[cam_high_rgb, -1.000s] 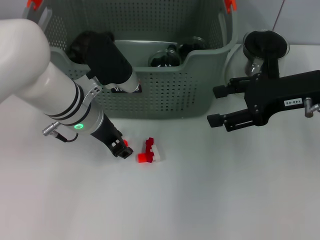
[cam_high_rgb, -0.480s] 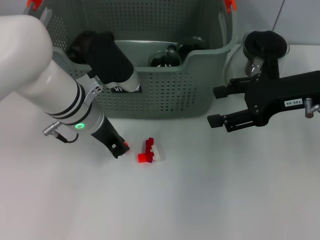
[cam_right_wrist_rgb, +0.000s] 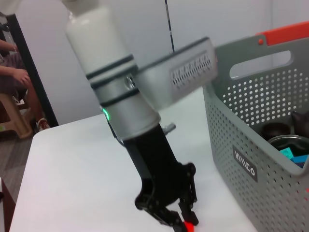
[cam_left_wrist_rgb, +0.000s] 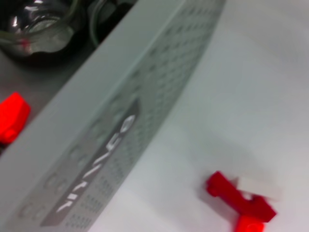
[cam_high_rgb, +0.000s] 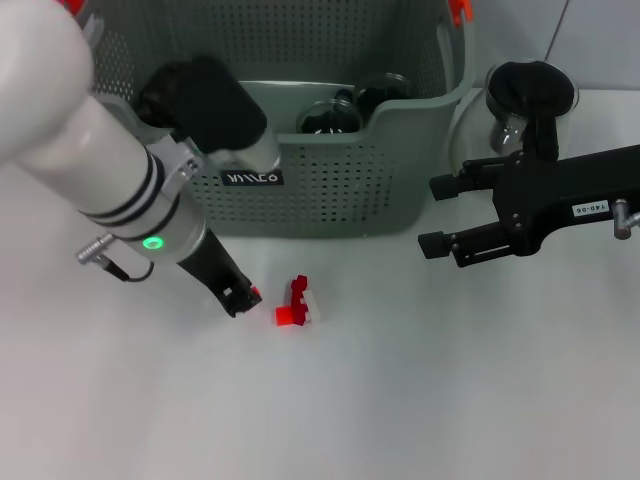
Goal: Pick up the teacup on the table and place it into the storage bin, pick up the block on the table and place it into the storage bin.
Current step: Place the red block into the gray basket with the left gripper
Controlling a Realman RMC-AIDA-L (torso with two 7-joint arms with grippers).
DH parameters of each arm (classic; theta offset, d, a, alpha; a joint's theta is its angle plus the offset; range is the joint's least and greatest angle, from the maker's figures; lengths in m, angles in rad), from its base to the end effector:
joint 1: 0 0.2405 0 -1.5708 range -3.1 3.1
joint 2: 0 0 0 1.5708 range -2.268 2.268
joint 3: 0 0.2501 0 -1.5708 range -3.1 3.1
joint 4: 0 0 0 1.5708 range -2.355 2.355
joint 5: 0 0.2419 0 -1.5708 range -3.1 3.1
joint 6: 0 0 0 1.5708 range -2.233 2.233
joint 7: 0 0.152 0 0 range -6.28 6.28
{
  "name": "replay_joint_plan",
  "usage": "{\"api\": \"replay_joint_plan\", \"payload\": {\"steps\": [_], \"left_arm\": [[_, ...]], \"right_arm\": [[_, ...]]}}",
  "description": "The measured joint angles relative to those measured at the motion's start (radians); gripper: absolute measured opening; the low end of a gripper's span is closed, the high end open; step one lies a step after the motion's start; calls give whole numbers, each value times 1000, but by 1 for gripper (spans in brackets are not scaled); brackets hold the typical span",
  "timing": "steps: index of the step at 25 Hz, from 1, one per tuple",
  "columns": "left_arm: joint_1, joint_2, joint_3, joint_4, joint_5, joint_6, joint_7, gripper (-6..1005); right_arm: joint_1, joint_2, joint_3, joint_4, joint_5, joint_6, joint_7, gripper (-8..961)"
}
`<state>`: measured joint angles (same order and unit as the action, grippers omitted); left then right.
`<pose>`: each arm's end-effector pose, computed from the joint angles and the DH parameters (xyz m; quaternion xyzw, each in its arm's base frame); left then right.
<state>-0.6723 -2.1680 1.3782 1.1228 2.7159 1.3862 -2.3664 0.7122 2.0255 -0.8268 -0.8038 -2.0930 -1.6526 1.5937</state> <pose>-0.1857 0.3940 -0.0557 -0.9326 -0.2488 0.2081 0.1585 0.1963 0.3966 0.0186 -0.9773 0.1392 0.1527 0.0467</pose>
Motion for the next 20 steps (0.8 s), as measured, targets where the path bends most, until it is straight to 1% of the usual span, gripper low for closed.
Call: {"api": "replay_joint_plan", "payload": {"steps": [4,7,8,9,12,14,15,16,17,18,20], "left_arm": [[13,-2,-52,116,-27,144,1,167],[17,0,-114,200,-97,266,16,166],[17,2,-186,264,-172,357,35,166],[17,2,-186,264,-172,357,35,165],[2,9,-308,339,-287,459,55,164],[-15,23,-377,366,-359,490,57,164],[-15,23,-377,366,-359,490,57,164],[-26,33,-410,373,-395,497,54,164],[-66,63,-491,365,-450,477,44,164],[-73,68,-501,362,-455,471,43,163],[-104,91,-545,333,-464,425,40,163]], "right_arm": [[0,-1,0,0,1,-1,-7,878],[-1,-2,0,0,1,-3,-8,877],[-3,-3,0,0,1,-5,-10,877],[-3,-3,0,0,1,-5,-10,877],[-8,-6,0,0,1,-12,-25,877],[-12,-7,0,0,1,-16,-32,877],[-13,-8,0,0,1,-18,-33,877],[-14,-10,0,0,1,-20,-35,877],[-14,-11,0,0,1,-24,-36,877],[-15,-12,0,0,0,-29,-36,877],[-15,-14,0,0,-3,-37,-37,876]]}}
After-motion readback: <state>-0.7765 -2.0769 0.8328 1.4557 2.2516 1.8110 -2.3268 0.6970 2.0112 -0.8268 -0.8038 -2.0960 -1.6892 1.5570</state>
